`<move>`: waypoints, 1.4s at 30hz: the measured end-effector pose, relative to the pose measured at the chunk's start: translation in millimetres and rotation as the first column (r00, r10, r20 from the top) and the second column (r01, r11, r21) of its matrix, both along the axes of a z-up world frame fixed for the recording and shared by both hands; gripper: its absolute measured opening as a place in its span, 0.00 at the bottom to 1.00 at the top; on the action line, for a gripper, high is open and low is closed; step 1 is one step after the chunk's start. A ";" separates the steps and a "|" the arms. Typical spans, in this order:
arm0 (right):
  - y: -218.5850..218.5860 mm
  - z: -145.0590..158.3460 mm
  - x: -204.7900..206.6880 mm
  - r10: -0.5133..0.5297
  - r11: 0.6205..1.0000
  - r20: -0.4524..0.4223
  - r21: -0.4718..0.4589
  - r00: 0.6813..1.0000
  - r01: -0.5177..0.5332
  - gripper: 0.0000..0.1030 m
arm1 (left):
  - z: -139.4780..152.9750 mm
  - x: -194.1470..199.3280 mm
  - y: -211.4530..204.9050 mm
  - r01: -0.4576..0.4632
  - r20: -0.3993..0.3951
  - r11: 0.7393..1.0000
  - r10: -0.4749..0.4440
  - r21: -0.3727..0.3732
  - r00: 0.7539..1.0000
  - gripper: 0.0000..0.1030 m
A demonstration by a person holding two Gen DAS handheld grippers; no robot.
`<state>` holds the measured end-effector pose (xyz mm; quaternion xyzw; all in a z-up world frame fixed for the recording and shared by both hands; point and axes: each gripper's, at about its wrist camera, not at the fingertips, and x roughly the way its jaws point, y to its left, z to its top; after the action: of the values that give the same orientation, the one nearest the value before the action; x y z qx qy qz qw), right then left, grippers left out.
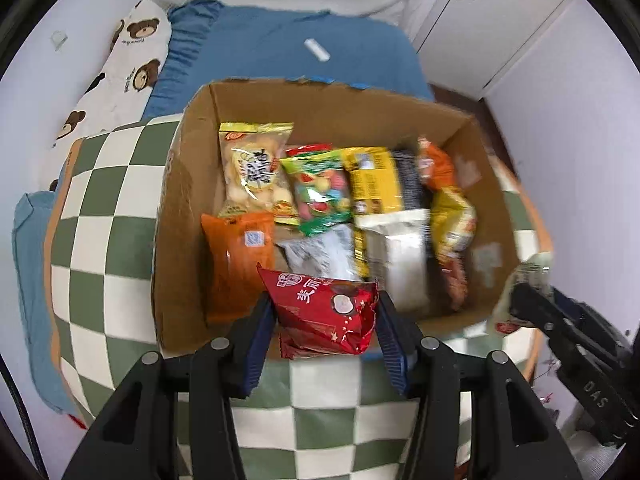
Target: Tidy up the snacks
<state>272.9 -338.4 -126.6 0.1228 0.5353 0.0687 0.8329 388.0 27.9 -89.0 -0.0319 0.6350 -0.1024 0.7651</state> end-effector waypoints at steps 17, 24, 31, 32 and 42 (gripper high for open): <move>17.0 -67.3 66.4 0.003 0.984 -0.277 -0.169 0.961 -0.052 0.93 | -81.9 28.7 5.5 -0.019 -0.190 0.996 0.035 0.082 0.981 0.96; 16.9 -71.8 65.9 -0.015 0.974 -0.277 -0.223 0.961 -0.049 0.93 | -71.3 21.2 7.4 -0.021 -0.139 0.993 0.037 0.118 0.990 0.96; 8.6 -60.3 52.9 -0.044 0.973 -0.236 -0.231 0.971 -0.012 0.94 | -40.9 1.5 6.1 -0.023 -0.052 0.992 0.029 0.123 0.998 0.96; 6.9 -55.8 48.8 -0.049 0.974 -0.221 -0.225 0.974 -0.002 0.94 | -34.9 -2.5 6.7 -0.024 -0.034 0.992 0.028 0.123 0.999 0.96; 6.2 3.5 0.0 -0.060 0.971 -0.039 -0.236 0.997 0.050 0.96 | 39.9 -59.1 20.4 -0.086 0.186 0.991 0.066 0.103 0.980 0.96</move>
<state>272.9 -332.2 -123.1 0.0398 0.5548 -0.0208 0.8308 328.9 48.3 -49.1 -0.0043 0.5652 -0.0403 0.8239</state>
